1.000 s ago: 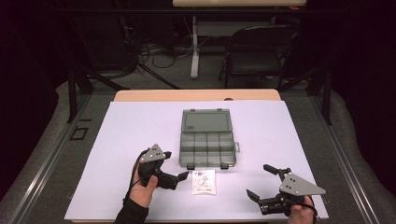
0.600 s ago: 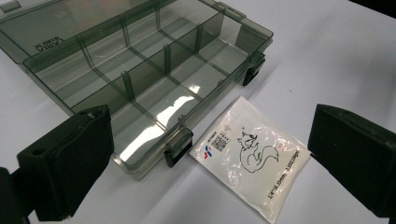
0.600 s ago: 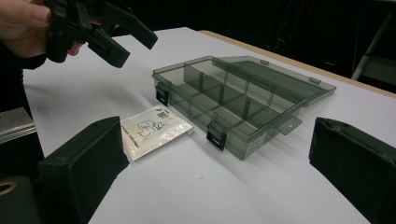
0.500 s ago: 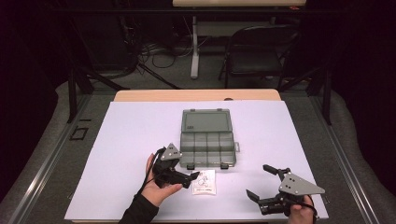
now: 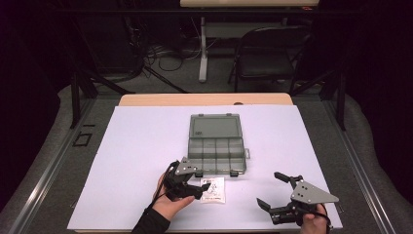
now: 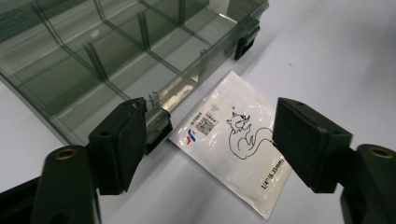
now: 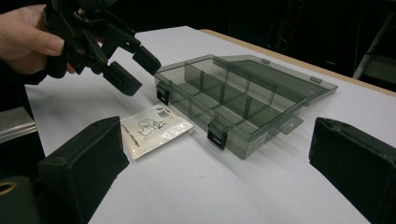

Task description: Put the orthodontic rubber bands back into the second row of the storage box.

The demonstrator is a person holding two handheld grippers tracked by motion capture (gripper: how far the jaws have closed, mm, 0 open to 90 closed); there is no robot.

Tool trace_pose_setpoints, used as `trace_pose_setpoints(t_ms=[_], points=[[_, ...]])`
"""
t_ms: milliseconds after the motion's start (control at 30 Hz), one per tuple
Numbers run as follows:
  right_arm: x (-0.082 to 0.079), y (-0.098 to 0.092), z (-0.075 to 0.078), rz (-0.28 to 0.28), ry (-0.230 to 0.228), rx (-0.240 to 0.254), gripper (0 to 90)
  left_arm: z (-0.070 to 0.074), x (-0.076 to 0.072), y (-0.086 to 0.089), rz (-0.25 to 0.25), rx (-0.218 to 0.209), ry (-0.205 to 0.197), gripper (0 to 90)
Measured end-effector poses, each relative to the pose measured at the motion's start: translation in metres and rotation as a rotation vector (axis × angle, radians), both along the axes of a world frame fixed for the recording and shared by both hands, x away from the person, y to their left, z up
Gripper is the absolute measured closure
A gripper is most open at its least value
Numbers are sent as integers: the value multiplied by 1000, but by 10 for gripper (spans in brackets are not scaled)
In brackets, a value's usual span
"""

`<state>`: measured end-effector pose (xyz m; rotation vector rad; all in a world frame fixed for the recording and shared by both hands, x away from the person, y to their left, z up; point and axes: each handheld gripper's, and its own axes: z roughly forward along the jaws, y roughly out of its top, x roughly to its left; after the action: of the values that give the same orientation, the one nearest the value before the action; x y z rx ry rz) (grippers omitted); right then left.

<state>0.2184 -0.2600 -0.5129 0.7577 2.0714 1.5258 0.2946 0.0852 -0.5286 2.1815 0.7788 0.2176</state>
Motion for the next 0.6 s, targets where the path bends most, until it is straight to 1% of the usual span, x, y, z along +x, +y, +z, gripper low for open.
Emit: trace_pose_setpoints(t_ms=[133,167,233,267,300,367,400,467,600], points=[[0,0,0,2,5,-6,29,-8,-2,-5,-15,30,10,365],[0,0,0,2,5,-6,29,-11,-2,-6,-13,39,8,365],[0,0,0,3,6,-6,29,-17,-2,-8,-8,48,23,398],[0,0,0,2,9,-4,29,-17,-2,-8,-8,48,23,404],[0,0,0,3,7,-6,29,-21,-1,-9,-5,54,31,407],[0,0,0,4,6,-6,29,-23,-1,-9,4,52,31,420],[0,0,0,4,6,-6,29,-23,0,-9,6,59,32,420],[0,0,0,2,10,-4,29,-25,0,-8,17,48,40,431],[0,0,0,2,8,0,29,-27,1,-8,20,64,40,446]])
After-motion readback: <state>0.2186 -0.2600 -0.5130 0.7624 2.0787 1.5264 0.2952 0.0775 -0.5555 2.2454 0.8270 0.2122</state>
